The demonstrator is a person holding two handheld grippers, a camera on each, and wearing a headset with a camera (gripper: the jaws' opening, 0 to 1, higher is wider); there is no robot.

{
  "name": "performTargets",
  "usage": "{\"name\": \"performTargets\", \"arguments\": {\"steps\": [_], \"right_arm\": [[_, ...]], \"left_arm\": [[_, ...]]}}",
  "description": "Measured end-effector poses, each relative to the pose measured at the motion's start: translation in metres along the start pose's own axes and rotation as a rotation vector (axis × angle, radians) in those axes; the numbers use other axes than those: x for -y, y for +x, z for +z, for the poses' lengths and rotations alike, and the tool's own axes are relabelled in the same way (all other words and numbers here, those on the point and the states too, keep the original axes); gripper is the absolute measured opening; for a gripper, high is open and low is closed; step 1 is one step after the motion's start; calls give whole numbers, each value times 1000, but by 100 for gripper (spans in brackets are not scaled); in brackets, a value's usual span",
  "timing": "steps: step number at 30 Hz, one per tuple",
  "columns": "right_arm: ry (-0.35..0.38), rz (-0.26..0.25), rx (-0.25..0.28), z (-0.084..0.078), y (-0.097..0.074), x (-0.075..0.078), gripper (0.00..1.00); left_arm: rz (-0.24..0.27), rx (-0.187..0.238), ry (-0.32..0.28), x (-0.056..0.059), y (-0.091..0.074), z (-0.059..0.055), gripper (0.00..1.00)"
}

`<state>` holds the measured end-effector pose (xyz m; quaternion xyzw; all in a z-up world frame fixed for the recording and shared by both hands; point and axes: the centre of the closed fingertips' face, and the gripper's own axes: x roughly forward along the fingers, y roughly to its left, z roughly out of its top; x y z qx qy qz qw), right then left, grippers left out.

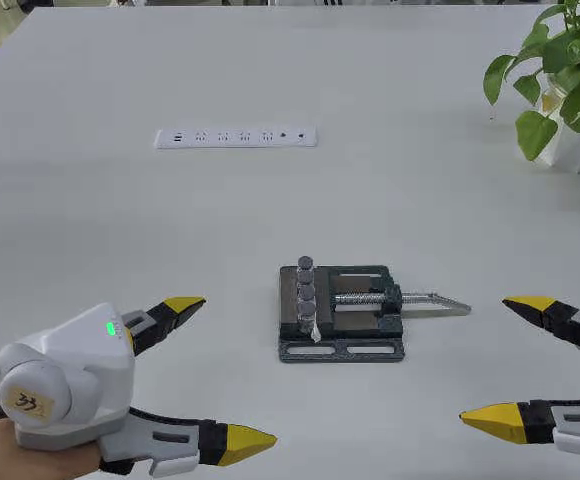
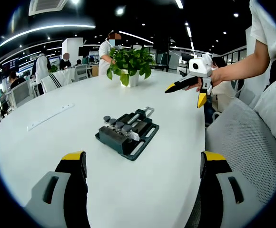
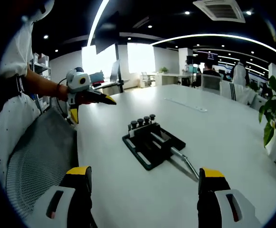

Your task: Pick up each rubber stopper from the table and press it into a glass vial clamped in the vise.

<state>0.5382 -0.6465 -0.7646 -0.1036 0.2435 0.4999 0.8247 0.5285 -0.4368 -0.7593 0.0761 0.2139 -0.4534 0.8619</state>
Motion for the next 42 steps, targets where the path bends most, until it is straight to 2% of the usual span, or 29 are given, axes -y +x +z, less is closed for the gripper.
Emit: {"name": "performTargets", "arguments": {"steps": [9,19,28,42], "right_arm": [[0,-3,-2,-2,4,2,91],[5,-12,-1,-2,4,8,90],[4,-16,0,2,3,8,90],[-3,-15,-5,3,2,9,88]], "left_arm": [[0,-14,-10,1,1,-7,99],[-3,-17,-13,0,2,-7,99],[-5,-26,-10,-2,2,-13,99],[-10,-30,-8,-1,3,-13,99]]}}
